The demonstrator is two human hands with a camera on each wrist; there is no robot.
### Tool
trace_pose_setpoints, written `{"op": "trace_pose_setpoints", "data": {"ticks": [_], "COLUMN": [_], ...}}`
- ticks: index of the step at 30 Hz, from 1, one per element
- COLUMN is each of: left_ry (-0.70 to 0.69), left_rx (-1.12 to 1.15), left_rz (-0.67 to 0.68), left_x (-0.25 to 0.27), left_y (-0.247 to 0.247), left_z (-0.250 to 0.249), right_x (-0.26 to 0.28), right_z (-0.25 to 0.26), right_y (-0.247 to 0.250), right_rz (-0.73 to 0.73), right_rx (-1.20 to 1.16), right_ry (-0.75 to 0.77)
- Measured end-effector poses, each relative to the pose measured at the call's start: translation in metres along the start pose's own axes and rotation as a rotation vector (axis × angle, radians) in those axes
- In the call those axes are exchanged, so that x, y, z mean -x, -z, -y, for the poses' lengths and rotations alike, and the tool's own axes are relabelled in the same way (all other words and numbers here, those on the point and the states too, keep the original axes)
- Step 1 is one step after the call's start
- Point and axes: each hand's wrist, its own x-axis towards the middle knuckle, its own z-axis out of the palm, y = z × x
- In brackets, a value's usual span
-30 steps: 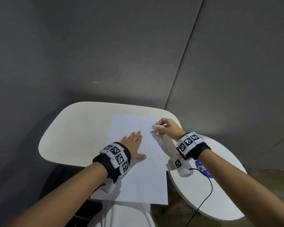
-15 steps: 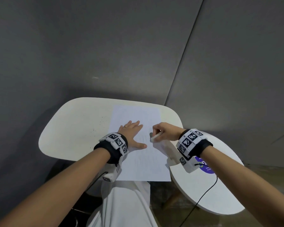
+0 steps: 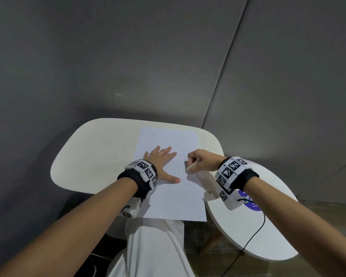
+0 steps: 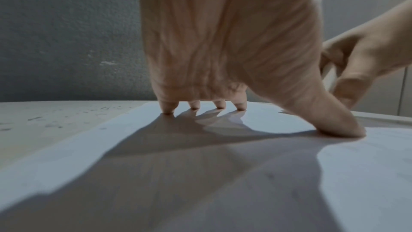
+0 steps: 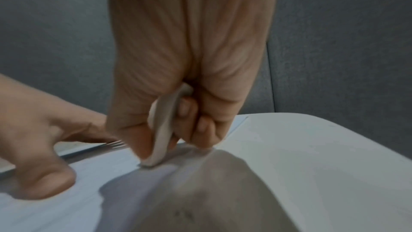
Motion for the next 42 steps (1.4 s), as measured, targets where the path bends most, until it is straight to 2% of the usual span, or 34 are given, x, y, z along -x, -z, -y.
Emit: {"op": "trace_pose_setpoints", "data": {"ticks": [2,4,5,6,8,9,12,13,16,17,21,25,26,29,30,34,36,39,40,42], "left_ry": [0.001,0.004,0.006,0.007,0.007,0.005,0.0,-0.001,-0.002,-0.001,0.0,-0.012,-0.013,-0.011,-0.009,-0.008,-0.014,-0.006,-0.002,0.0], "left_rx": [-0.01,-0.028,-0.029,-0.029,-0.034,-0.035,-0.026,-0.022,-0.027,-0.026,-0.016,-0.018,-0.015,-0.005,-0.001,0.005,0.002,0.019,0.025,0.031], "left_rz": [0.013,0.017,0.021,0.02,0.01,0.011,0.018,0.019,0.02,0.02,0.006,-0.007,-0.003,-0.011,-0.015,-0.024,-0.025,-0.028,-0.034,-0.043], "left_x": [-0.001,-0.002,-0.003,-0.003,-0.002,-0.002,-0.002,-0.002,-0.001,-0.001,-0.003,-0.005,-0.004,-0.004,-0.004,-0.005,-0.006,-0.006,-0.006,-0.005], "left_y": [-0.001,-0.001,-0.001,-0.001,-0.001,-0.001,-0.001,-0.001,-0.001,-0.001,-0.004,-0.007,-0.007,-0.008,-0.008,-0.009,-0.01,-0.01,-0.01,-0.012], "left_z": [0.0,0.0,-0.001,-0.001,0.0,0.0,0.0,0.001,0.001,0.001,0.004,0.006,0.005,0.006,0.006,0.008,0.008,0.009,0.01,0.011], "right_x": [-0.002,-0.005,-0.006,-0.006,-0.004,-0.004,-0.012,-0.012,-0.007,-0.005,-0.005,0.001,-0.001,-0.005,-0.006,0.001,-0.005,-0.016,-0.015,-0.009], "right_z": [0.0,-0.003,-0.002,-0.001,0.005,0.008,0.004,0.006,0.012,0.015,0.011,0.013,0.013,0.016,0.016,0.016,0.014,0.017,0.018,0.02], "right_y": [0.001,0.0,-0.001,-0.002,-0.002,0.0,0.0,-0.001,-0.001,0.001,0.0,-0.004,-0.003,-0.005,-0.007,-0.002,0.002,-0.005,-0.008,-0.014], "right_rz": [-0.003,-0.162,-0.189,-0.163,0.0,0.01,-0.182,-0.183,0.055,0.063,-0.095,0.046,0.018,-0.187,-0.205,0.041,0.018,-0.173,-0.185,-0.077], "right_rx": [-0.016,-0.055,-0.06,-0.065,-0.027,-0.025,-0.051,-0.051,-0.003,-0.01,-0.05,0.022,0.013,0.006,0.022,0.02,0.031,0.035,0.036,0.029], "right_ry": [-0.009,-0.018,-0.028,-0.022,-0.021,-0.025,-0.025,-0.029,0.0,0.002,0.039,0.107,0.109,0.077,0.081,0.118,0.081,0.069,0.074,0.094]}}
